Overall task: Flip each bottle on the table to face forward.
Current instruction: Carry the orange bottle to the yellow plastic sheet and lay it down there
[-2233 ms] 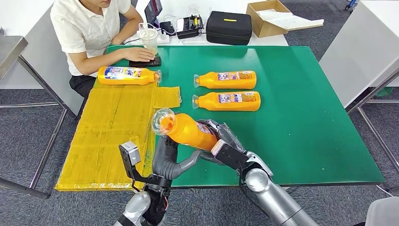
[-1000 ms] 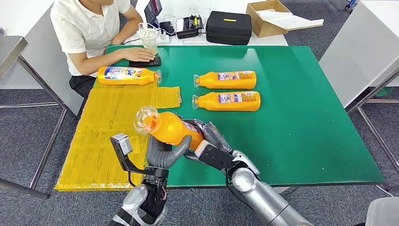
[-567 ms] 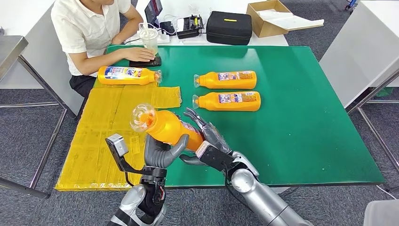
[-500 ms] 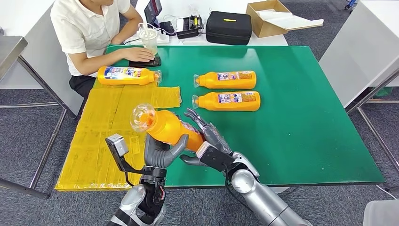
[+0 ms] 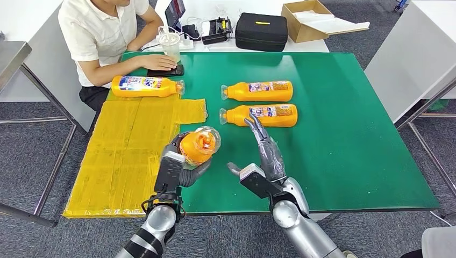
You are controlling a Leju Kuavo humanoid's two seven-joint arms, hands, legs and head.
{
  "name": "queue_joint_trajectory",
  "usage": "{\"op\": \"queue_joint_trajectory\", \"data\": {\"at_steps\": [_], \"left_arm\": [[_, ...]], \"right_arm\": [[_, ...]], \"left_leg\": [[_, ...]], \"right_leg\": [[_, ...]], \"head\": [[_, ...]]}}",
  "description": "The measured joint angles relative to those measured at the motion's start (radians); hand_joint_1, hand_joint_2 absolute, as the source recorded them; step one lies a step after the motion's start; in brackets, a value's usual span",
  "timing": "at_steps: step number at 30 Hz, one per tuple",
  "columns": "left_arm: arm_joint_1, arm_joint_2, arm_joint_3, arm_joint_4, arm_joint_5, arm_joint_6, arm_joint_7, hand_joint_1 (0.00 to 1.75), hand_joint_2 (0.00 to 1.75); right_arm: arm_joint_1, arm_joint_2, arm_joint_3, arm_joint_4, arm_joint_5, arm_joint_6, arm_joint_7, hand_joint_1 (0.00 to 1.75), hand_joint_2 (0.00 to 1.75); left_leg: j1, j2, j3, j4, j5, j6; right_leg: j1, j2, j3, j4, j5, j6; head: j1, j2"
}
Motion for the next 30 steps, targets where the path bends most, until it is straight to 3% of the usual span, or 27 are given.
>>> {"op": "queue_joint_trajectory", "data": {"at_steps": [4, 10, 15, 19, 23, 30], "left_arm": [[-0.039, 0.032, 0.026, 0.074, -0.29, 0.032, 0.098, 1.75, 1.75], [-0.05, 0.05, 0.067, 0.109, -0.4, 0.01, 0.142, 1.75, 1.75], [-0.06, 0.066, 0.106, 0.124, -0.632, -0.033, 0.245, 1.75, 1.75], [-0.103, 0.087, 0.119, 0.174, -0.848, -0.137, 0.344, 1.75, 1.75], [-0.168, 0.097, 0.121, 0.269, -0.94, -0.267, 0.405, 1.75, 1.75], [-0.27, 0.107, 0.12, 0.426, -1.038, -0.342, 0.466, 1.75, 1.75]], "right_arm": [[0.015, 0.015, -0.047, -0.017, 0.037, -0.003, -0.002, 0.0, 1.75], [0.031, 0.028, -0.087, -0.026, 0.055, -0.012, -0.005, 0.0, 1.75], [0.056, 0.041, -0.135, -0.034, 0.06, -0.027, -0.014, 0.0, 1.75], [0.069, 0.054, -0.172, -0.036, 0.055, -0.005, -0.037, 0.0, 1.75], [0.074, 0.069, -0.195, -0.036, 0.04, 0.025, -0.052, 0.0, 1.75], [0.078, 0.09, -0.218, -0.033, 0.026, 0.045, -0.061, 0.0, 1.75]], "left_leg": [[0.0, 0.0, 0.0, 0.0, 0.001, 0.0], [0.0, 0.0, 0.0, 0.0, 0.001, -0.001], [0.0, 0.0, 0.0, 0.0, 0.001, -0.001], [0.0, 0.0, 0.0, 0.0, 0.001, -0.001], [0.001, 0.0, 0.0, 0.0, 0.002, -0.001], [0.001, -0.001, 0.0, 0.0, 0.002, -0.001]], "right_leg": [[0.0, 0.0, 0.0, 0.0, 0.0, 0.0], [0.0, 0.0, 0.0, 0.0, 0.0, 0.0], [0.0, 0.0, 0.0, 0.0, 0.0, 0.0], [0.0, 0.0, 0.0, 0.0, 0.0, 0.0], [0.0, 0.0, 0.0, 0.001, 0.0, 0.0], [0.0, 0.0, 0.001, 0.001, 0.0, 0.0]], "head": [[0.0, 0.0], [0.0, 0.0], [0.0, 0.0], [0.0, 0.0], [0.0, 0.0], [0.0, 0.0]]}}
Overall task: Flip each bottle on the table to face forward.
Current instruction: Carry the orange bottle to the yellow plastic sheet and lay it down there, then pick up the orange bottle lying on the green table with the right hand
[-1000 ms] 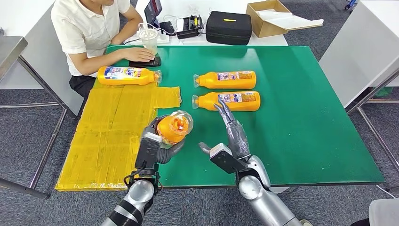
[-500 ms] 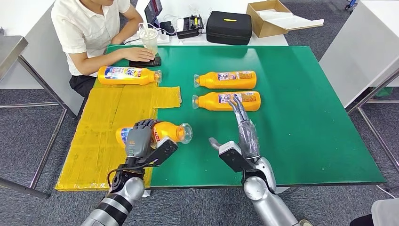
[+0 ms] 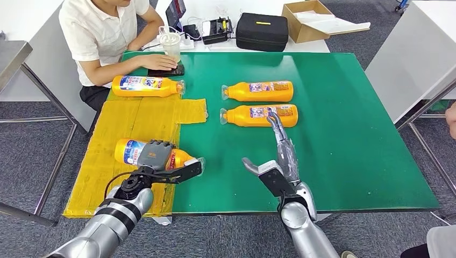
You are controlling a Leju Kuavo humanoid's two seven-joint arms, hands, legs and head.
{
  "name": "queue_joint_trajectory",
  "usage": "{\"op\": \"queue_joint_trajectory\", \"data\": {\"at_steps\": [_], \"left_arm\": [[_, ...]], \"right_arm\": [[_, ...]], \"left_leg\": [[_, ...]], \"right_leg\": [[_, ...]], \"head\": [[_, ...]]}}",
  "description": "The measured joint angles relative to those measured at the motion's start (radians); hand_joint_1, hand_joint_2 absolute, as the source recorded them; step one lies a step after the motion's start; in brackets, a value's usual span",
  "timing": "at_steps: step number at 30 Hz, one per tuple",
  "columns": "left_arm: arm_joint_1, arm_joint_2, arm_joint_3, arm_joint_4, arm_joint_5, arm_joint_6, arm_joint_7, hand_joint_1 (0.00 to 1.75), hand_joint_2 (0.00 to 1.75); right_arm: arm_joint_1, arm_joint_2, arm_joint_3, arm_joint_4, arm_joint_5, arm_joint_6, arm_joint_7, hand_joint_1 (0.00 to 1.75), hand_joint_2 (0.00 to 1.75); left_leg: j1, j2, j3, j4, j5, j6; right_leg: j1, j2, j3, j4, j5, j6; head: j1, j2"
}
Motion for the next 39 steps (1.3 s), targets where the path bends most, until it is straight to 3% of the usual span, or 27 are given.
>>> {"op": "queue_joint_trajectory", "data": {"at_steps": [3, 4, 7, 8, 13, 19, 29, 34, 39], "left_arm": [[-0.021, 0.0, -0.001, 0.034, -0.005, -0.006, 0.002, 1.75, 1.75], [-0.025, 0.0, -0.001, 0.041, -0.008, -0.01, 0.003, 1.49, 1.75], [-0.039, 0.0, -0.004, 0.063, -0.024, -0.038, 0.01, 0.22, 1.75], [-0.045, 0.0, -0.005, 0.072, -0.028, -0.048, 0.012, 0.04, 1.75], [-0.066, -0.003, -0.004, 0.1, -0.006, -0.089, 0.006, 0.0, 1.75], [-0.106, -0.005, 0.025, 0.124, 0.073, -0.21, -0.034, 0.0, 1.75], [-0.122, 0.004, 0.075, 0.142, 0.176, -0.285, -0.082, 0.0, 1.75], [-0.12, 0.013, 0.084, 0.145, 0.203, -0.265, -0.102, 0.0, 1.75], [-0.07, 0.014, 0.082, 0.092, 0.227, -0.147, -0.139, 0.0, 1.75]], "right_arm": [[0.0, 0.005, -0.004, 0.001, 0.0, 0.0, -0.001, 0.0, 1.75], [0.0, 0.006, -0.004, 0.001, 0.0, 0.0, -0.001, 0.0, 1.75], [0.0, 0.009, -0.006, 0.003, -0.002, 0.002, -0.004, 0.0, 1.75], [0.001, 0.01, -0.007, 0.004, -0.002, 0.004, -0.005, 0.0, 1.75], [0.011, 0.015, -0.01, 0.008, -0.004, 0.012, -0.007, 0.0, 1.75], [0.017, 0.017, -0.012, 0.014, -0.006, 0.014, -0.009, 0.0, 1.75], [0.015, 0.02, -0.018, 0.03, -0.031, 0.019, -0.024, 0.0, 1.75], [0.013, 0.02, -0.019, 0.041, -0.039, 0.027, -0.031, 0.0, 1.75], [0.018, 0.02, -0.024, 0.041, -0.031, 0.026, -0.032, 0.0, 1.75]], "left_leg": [[0.0, 0.0, 0.001, 0.0, 0.0, 0.0], [0.0, 0.0, 0.001, 0.0, 0.0, 0.0], [0.0, 0.0, 0.002, 0.0, 0.0, 0.0], [0.0, 0.0, 0.003, 0.0, 0.0, 0.0], [0.0, 0.0, 0.005, 0.0, 0.0, 0.0], [0.0, 0.0, 0.006, 0.0, 0.0, 0.0], [0.0, 0.0, 0.006, -0.001, 0.0, 0.0], [0.0, 0.0, 0.007, -0.001, 0.0, 0.0], [0.0, 0.001, 0.007, 0.0, 0.0, 0.0]], "right_leg": [[0.0, 0.0, 0.0, 0.0, 0.0, 0.0], [0.0, 0.0, 0.0, 0.0, 0.0, 0.0], [0.0, 0.0, 0.001, 0.0, 0.001, -0.001], [0.0, 0.0, 0.002, 0.0, 0.001, -0.002], [0.0, 0.0, 0.004, 0.0, 0.001, -0.002], [0.001, 0.0, 0.005, 0.0, 0.002, -0.002], [0.001, 0.0, 0.005, 0.0, 0.002, -0.002], [0.001, 0.0, 0.006, 0.0, 0.002, -0.002], [0.0, 0.0, 0.005, 0.0, 0.002, -0.002]], "head": [[0.0, 0.0], [0.0, 0.0], [0.0, 0.0], [0.0, 0.0], [0.0, 0.0], [0.0, 0.0], [0.0, 0.0], [0.0, 0.0], [0.0, 0.0]]}}
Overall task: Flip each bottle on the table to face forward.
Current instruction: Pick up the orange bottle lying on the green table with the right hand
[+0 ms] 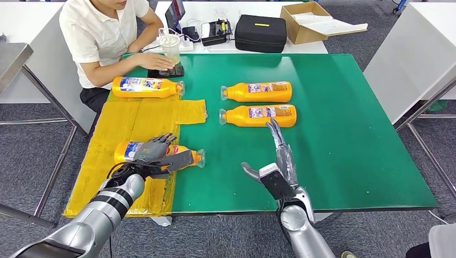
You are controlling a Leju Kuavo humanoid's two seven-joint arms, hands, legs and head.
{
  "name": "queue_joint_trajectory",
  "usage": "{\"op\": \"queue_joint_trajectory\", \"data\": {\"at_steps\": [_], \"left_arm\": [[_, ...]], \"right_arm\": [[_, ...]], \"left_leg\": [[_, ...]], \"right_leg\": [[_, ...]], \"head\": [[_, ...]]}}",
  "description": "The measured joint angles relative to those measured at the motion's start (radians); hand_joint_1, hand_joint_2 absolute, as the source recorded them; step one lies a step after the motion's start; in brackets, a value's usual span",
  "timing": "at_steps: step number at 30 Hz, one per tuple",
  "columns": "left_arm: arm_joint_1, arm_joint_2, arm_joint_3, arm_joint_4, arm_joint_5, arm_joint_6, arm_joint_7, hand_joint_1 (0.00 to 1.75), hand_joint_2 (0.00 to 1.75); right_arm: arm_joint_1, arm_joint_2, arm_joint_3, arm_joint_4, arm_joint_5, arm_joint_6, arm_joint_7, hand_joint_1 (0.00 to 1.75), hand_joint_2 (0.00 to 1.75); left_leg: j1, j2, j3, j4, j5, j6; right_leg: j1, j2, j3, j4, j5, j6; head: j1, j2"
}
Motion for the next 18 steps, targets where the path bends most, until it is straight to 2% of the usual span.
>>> {"op": "queue_joint_trajectory", "data": {"at_steps": [3, 9, 13, 18], "left_arm": [[0.08, -0.001, -0.001, -0.11, 0.05, 0.057, -0.041, 0.0, 1.75], [0.239, 0.0, -0.029, -0.358, 0.149, 0.043, -0.096, 0.0, 1.75], [0.302, 0.004, -0.067, -0.476, 0.158, 0.05, -0.102, 0.0, 1.75], [0.349, 0.007, -0.111, -0.588, 0.179, 0.046, -0.113, 0.0, 1.75]], "right_arm": [[0.011, 0.0, -0.005, -0.005, 0.011, -0.008, 0.0, 0.0, 1.75], [0.032, -0.003, -0.012, -0.014, 0.026, -0.028, -0.005, 0.0, 1.75], [0.042, -0.01, -0.016, -0.019, 0.065, -0.051, 0.003, 0.0, 1.75], [0.043, -0.043, -0.017, -0.018, 0.185, -0.08, 0.063, 0.0, 1.75]], "left_leg": [[0.0, 0.0, -0.001, 0.0, 0.0, 0.0], [0.0, 0.0, -0.004, 0.0, 0.0, 0.0], [0.0, 0.0, -0.005, 0.0, -0.001, 0.0], [0.0, 0.0, -0.005, 0.0, 0.0, 0.0]], "right_leg": [[0.0, 0.0, -0.001, 0.0, 0.0, 0.0], [0.0, 0.0, -0.004, 0.0, 0.0, 0.0], [0.0, 0.0, -0.005, 0.0, -0.001, 0.0], [0.0, 0.0, -0.004, 0.0, 0.0, 0.0]], "head": [[0.0, 0.0], [0.0, 0.0], [0.0, 0.0], [0.0, 0.0]]}}
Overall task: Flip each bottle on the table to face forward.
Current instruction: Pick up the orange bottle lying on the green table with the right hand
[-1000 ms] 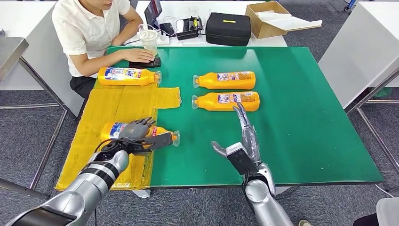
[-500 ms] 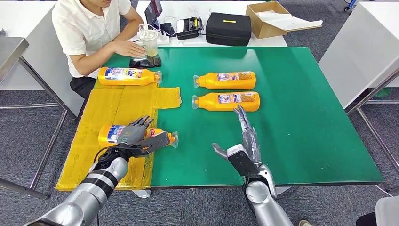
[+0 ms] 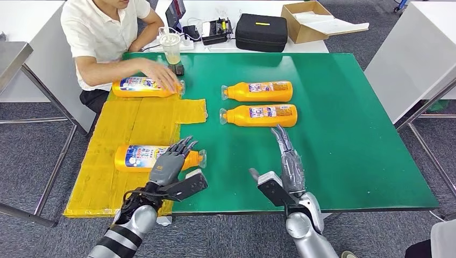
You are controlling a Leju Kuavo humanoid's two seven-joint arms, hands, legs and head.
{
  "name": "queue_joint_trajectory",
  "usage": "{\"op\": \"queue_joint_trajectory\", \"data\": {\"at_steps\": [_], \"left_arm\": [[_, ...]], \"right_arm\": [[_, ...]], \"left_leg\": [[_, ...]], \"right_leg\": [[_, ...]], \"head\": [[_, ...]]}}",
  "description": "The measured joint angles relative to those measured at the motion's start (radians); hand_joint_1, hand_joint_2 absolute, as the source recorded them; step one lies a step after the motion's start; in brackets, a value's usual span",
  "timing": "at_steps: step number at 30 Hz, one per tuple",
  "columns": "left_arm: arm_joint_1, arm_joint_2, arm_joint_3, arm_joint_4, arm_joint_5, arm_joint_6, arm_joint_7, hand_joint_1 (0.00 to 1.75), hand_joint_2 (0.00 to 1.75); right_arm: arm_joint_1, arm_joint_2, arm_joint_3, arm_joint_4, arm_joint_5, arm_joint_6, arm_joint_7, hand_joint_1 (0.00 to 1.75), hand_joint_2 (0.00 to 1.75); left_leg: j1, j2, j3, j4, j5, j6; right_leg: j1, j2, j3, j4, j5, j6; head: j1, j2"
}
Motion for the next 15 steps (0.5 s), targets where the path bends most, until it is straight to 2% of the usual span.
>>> {"op": "queue_joint_trajectory", "data": {"at_steps": [5, 9, 15], "left_arm": [[0.032, 0.002, -0.039, -0.083, -0.015, 0.012, -0.009, 0.0, 1.75], [0.075, 0.002, -0.092, -0.138, -0.041, 0.002, -0.041, 0.0, 1.75], [0.157, 0.001, -0.184, -0.187, 0.106, -0.034, -0.125, 0.0, 1.75]], "right_arm": [[-0.033, -0.07, 0.002, 0.033, 0.185, -0.017, 0.124, 0.0, 1.75], [-0.082, -0.129, 0.001, 0.09, 0.229, 0.028, 0.19, 0.0, 1.75], [-0.159, -0.199, 0.002, 0.204, 0.243, 0.118, 0.244, 0.0, 1.75]], "left_leg": [[0.0, -0.001, 0.0, 0.0, 0.0, 0.0], [-0.001, -0.001, 0.0, 0.0, 0.0, 0.0], [-0.001, -0.001, -0.001, 0.0, 0.0, 0.0]], "right_leg": [[0.0, 0.0, 0.0, 0.0, 0.0, 0.0], [-0.001, 0.0, 0.0, 0.0, 0.0, 0.0], [0.0, 0.0, 0.0, 0.0, 0.0, 0.0]], "head": [[0.0, 0.0], [0.0, 0.0], [0.0, 0.0]]}}
